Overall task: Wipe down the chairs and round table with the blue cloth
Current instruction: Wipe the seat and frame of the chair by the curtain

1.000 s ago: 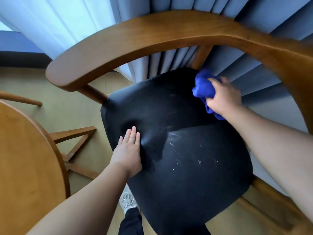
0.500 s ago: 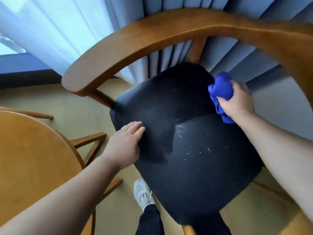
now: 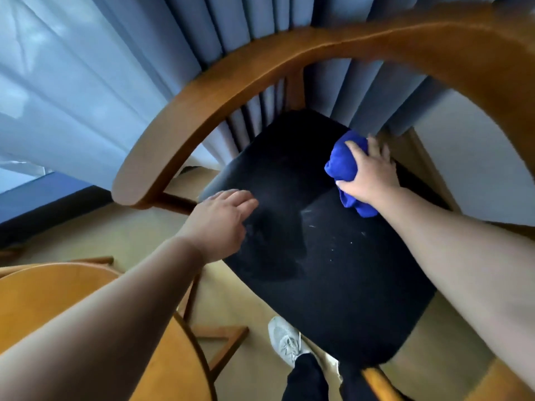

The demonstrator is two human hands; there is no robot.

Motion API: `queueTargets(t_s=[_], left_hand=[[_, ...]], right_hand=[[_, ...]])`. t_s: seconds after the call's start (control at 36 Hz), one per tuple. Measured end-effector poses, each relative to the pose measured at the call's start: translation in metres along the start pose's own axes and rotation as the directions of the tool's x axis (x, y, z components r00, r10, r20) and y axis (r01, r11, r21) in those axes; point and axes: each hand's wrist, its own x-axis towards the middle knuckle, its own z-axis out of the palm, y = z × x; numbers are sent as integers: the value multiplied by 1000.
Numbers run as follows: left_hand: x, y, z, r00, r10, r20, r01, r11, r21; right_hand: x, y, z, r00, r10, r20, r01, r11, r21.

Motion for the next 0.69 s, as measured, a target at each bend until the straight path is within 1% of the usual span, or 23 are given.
queueTargets(t_s=[0.06, 0.14, 0.22, 0.39, 0.47, 0.56, 0.64, 0.69], left_hand=[[-5, 6, 13, 999, -39, -11, 38, 998, -43], [-13, 11, 31, 996, -74, -49, 71, 996, -53], [-24, 10, 44, 997, -81, -5, 80, 994, -78], [-44, 5, 48, 992, -104, 68, 111, 988, -110], [-54, 0, 50, 989, -109, 104, 120, 986, -112], [-58, -5, 49, 986, -111, 120, 126, 984, -123], [-62, -8, 47, 987, -96, 126, 111, 986, -121], [-63, -9, 46, 988, -83, 130, 98, 989, -111]], right_hand=[[2, -2, 6, 1000, 9, -19, -9, 1000, 15], [4, -5, 10, 997, 4, -75, -2, 1000, 25], [0, -7, 13, 996, -7, -92, 11, 999, 36], [-29, -30, 21, 996, -65, -68, 64, 998, -13], [-58, -53, 33, 993, -115, -23, 114, 993, -39], [-103, -71, 57, 984, -176, 11, 176, 984, -2], [-159, -83, 88, 969, -246, -26, 247, 968, 42], [-186, -87, 101, 952, -303, -37, 304, 952, 33]])
